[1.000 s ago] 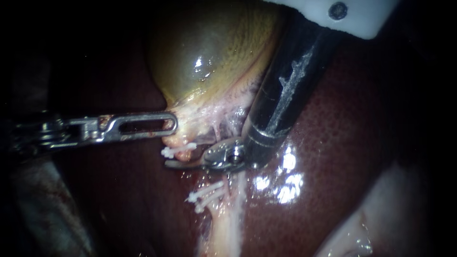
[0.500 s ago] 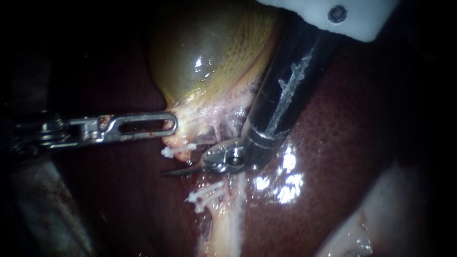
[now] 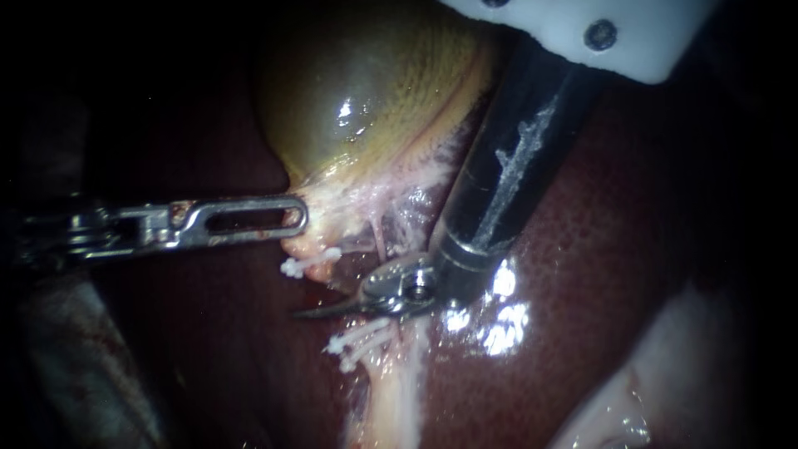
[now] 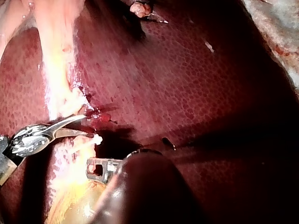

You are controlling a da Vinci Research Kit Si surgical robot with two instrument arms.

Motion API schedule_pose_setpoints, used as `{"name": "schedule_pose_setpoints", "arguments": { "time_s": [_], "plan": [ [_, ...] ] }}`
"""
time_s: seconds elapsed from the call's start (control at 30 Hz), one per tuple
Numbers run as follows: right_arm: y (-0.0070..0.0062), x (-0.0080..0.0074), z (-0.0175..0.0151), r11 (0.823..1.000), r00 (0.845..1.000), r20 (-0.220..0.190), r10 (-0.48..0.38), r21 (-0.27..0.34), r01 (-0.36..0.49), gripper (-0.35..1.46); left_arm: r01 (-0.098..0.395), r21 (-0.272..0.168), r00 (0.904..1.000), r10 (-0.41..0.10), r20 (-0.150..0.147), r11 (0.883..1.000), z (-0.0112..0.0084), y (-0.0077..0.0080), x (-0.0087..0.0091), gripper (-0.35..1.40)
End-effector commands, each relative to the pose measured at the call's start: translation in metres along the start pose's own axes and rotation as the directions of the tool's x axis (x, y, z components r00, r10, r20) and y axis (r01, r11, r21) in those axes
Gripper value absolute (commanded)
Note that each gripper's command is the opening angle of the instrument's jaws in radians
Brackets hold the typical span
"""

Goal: Go back from the cut left tube

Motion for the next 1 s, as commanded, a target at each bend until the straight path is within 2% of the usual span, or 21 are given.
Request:
{"name": "schedule_pose_setpoints", "arguments": {
  "time_s": [0.03, 0.17, 0.27, 0.63, 0.83, 1.0],
  "plan": [
    [-0.0001, 0.0, -0.0005, 1.0, 1.0, -0.012, -0.001, 0.001, 0.001, 1.13, 0.0, -0.001, 1.0, 0.0, 0.0, 1.0, 0.0, -0.0001, 0.0, -0.35],
    [-0.0003, -0.0002, -0.002, 1.0, 1.0, -0.024, -0.003, 0.0, 0.003, 1.04, -0.001, 0.001, 1.0, 0.001, -0.002, 1.0, -0.0001, -0.0003, 0.0001, -0.35],
    [-0.0004, -0.0003, -0.0033, 1.0, 1.0, -0.031, -0.004, -0.016, 0.004, 1.06, -0.001, 0.003, 1.0, 0.001, -0.004, 1.0, -0.0001, -0.0003, 0.0001, -0.35],
    [-0.0001, -0.0004, -0.0097, 0.996, 0.996, -0.094, 0.004, -0.086, -0.012, 1.09, -0.001, 0.003, 1.0, 0.001, -0.004, 1.0, -0.0001, -0.0004, 0.0001, -0.35],
    [0.0006, -0.0003, -0.0133, 0.991, 0.993, -0.12, 0.01, -0.134, -0.027, 1.03, -0.001, 0.003, 1.0, 0.001, -0.004, 1.0, 0.0, -0.0004, 0.0001, -0.35],
    [0.0017, -0.0005, -0.0157, 0.982, 0.992, -0.122, -0.04, -0.187, 0.017, 1.09, -0.001, 0.003, 1.0, 0.001, -0.004, 1.0, 0.0001, -0.0005, 0.0001, -0.35]
  ]
}}
